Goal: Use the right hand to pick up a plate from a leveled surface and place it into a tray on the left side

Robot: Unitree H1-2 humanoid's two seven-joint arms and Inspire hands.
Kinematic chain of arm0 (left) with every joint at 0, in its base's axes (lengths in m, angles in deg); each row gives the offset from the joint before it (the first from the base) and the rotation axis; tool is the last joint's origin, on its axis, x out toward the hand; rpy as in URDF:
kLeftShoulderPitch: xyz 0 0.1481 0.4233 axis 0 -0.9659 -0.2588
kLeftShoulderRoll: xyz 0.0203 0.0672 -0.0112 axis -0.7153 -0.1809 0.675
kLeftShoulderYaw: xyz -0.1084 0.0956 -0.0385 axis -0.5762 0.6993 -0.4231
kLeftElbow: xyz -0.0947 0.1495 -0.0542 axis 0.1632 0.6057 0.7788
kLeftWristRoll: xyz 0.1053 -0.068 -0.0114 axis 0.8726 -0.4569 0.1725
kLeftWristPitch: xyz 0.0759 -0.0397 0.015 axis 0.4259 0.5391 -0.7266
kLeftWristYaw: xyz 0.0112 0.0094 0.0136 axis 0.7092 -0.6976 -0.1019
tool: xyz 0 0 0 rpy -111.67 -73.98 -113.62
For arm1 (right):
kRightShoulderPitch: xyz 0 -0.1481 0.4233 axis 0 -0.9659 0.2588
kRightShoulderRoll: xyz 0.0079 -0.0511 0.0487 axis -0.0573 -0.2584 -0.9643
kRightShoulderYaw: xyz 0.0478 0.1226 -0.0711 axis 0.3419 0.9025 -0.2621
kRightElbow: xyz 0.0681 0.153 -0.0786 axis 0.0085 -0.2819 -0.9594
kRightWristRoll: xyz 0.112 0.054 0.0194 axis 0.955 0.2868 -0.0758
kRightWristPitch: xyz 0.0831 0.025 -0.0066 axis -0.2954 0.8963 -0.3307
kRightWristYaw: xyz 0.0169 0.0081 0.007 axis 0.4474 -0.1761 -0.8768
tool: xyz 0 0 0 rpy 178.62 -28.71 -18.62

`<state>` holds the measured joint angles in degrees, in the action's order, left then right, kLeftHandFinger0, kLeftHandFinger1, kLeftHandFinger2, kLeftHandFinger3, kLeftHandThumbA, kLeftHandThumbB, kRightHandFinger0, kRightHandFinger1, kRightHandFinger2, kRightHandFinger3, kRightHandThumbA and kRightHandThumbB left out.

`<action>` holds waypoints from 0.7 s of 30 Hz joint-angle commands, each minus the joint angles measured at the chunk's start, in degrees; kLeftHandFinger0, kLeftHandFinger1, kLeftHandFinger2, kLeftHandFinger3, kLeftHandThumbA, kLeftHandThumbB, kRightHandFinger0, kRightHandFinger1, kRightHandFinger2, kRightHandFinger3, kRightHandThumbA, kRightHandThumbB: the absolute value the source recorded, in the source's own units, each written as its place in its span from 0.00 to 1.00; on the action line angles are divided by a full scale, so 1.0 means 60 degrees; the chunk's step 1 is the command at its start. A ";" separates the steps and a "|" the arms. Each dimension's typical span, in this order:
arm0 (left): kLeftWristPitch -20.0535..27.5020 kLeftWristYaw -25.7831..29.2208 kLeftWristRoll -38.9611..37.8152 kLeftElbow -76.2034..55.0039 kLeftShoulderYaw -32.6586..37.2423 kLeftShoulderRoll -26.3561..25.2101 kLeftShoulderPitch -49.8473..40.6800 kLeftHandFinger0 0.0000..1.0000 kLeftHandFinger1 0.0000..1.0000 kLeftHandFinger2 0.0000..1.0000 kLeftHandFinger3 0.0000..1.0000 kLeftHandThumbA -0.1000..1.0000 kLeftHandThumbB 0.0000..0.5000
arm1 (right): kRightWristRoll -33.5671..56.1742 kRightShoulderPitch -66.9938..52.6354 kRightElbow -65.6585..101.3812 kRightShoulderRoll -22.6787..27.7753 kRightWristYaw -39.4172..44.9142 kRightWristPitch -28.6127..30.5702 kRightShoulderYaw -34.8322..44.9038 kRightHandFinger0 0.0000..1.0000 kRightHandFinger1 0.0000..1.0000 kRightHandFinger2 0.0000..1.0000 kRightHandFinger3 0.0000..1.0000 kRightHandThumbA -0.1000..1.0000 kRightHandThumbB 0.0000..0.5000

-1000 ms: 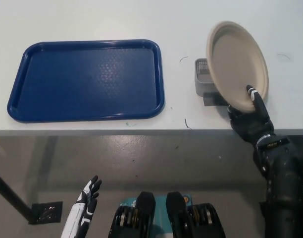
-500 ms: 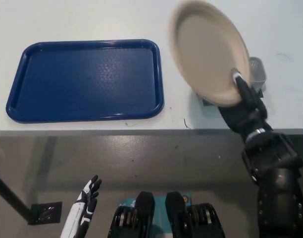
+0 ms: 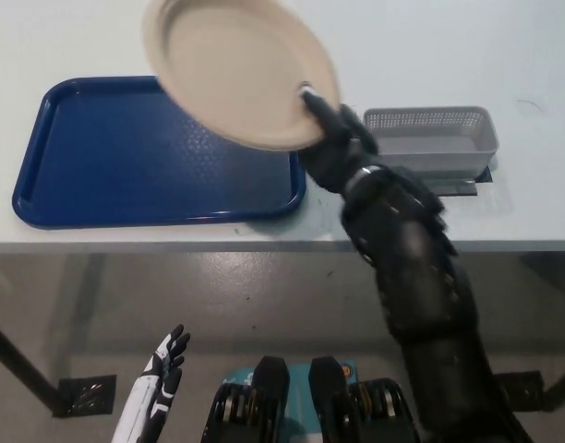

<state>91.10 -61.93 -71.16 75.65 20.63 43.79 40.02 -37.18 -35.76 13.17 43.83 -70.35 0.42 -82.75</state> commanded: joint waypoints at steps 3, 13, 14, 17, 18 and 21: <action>0.0305 -0.0164 -0.0136 -0.0106 0.0100 -0.0110 0.0045 1.00 1.00 1.00 1.00 1.00 0.47 | -0.1271 0.2058 -0.2457 -0.0286 0.0663 0.1373 0.0296 0.00 0.21 0.69 0.73 0.00 0.04; 0.0381 -0.0188 -0.0070 -0.0043 0.0177 -0.0076 0.0053 1.00 1.00 1.00 1.00 1.00 0.47 | -0.2031 0.4497 -0.6911 -0.0392 0.1385 0.3185 0.0729 0.08 0.31 0.75 0.73 0.13 0.10; 0.0381 -0.0204 -0.0067 -0.0048 0.0198 -0.0074 0.0048 1.00 1.00 1.00 1.00 1.00 0.47 | -0.2117 0.4536 -0.7049 -0.0377 0.1684 0.3252 0.0689 0.05 0.24 0.60 0.63 0.22 0.12; 0.0301 -0.0235 -0.0052 -0.0112 0.0238 -0.0073 0.0020 1.00 1.00 1.00 1.00 1.00 0.45 | -0.2429 0.4527 -0.7239 -0.0201 0.4242 0.2748 0.0104 1.00 1.00 1.00 1.00 0.92 0.65; 0.0285 -0.0221 -0.0017 -0.0118 0.0234 -0.0084 0.0025 1.00 1.00 1.00 1.00 1.00 0.47 | -0.2438 0.4522 -0.7254 -0.0178 0.4712 0.2660 0.0036 1.00 1.00 1.00 1.00 0.94 0.88; 0.0245 -0.0280 -0.0032 -0.0149 0.0246 -0.0130 0.0090 1.00 1.00 1.00 1.00 1.00 0.48 | -0.2679 0.4480 -0.7123 -0.0092 0.5184 0.2670 -0.0255 1.00 1.00 1.00 1.00 0.92 0.97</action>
<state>90.94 -62.61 -71.15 75.70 21.38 43.82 39.96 -47.43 -14.21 -29.50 43.00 -60.20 13.28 -80.25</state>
